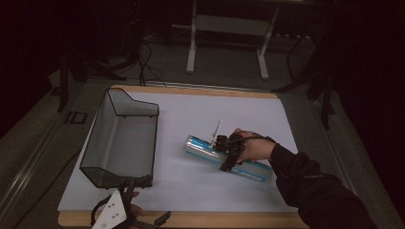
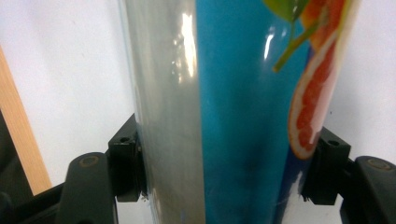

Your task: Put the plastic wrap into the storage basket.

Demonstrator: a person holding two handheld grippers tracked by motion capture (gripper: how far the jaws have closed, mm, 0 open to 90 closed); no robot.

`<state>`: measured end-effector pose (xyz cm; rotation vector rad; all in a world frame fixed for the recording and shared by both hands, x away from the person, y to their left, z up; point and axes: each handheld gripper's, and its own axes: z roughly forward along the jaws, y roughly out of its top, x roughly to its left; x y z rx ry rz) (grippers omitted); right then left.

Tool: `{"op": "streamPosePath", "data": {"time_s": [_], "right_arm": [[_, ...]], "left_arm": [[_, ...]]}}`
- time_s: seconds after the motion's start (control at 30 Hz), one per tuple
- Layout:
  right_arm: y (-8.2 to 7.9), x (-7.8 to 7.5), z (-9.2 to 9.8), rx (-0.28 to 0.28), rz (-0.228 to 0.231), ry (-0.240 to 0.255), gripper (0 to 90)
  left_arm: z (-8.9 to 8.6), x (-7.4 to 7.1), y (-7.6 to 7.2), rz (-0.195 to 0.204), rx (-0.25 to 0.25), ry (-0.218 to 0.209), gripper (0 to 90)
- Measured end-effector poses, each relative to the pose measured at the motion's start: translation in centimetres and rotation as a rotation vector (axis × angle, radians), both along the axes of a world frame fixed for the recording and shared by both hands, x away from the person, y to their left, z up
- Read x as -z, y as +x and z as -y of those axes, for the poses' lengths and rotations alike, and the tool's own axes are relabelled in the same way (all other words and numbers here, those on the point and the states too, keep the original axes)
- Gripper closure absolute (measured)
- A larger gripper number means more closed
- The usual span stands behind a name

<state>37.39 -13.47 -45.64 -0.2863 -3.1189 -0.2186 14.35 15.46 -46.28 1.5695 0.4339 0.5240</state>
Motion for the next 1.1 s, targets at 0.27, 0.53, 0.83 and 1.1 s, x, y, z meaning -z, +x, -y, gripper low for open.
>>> {"op": "streamPosePath", "data": {"time_s": [0.27,0.53,0.83,1.1], "right_arm": [[-0.6,-1.5,-1.9,0.042,-0.007,0.105,31.3],[-0.4,-2.6,-4.1,0.121,0.03,0.182,31.3],[-0.7,-3.3,-6.8,0.161,0.024,0.261,31.3],[-0.8,-5.4,-9.9,0.174,0.032,0.384,31.3]], "left_arm": [[0.1,0.0,0.1,-0.005,-0.004,0.003,0.7],[-0.1,0.0,-0.1,-0.005,-0.033,0.012,0.7],[-0.1,0.0,-0.9,-0.024,-0.07,0.014,0.7],[-0.8,-0.1,-1.3,-0.028,-0.123,0.001,0.7]]}}
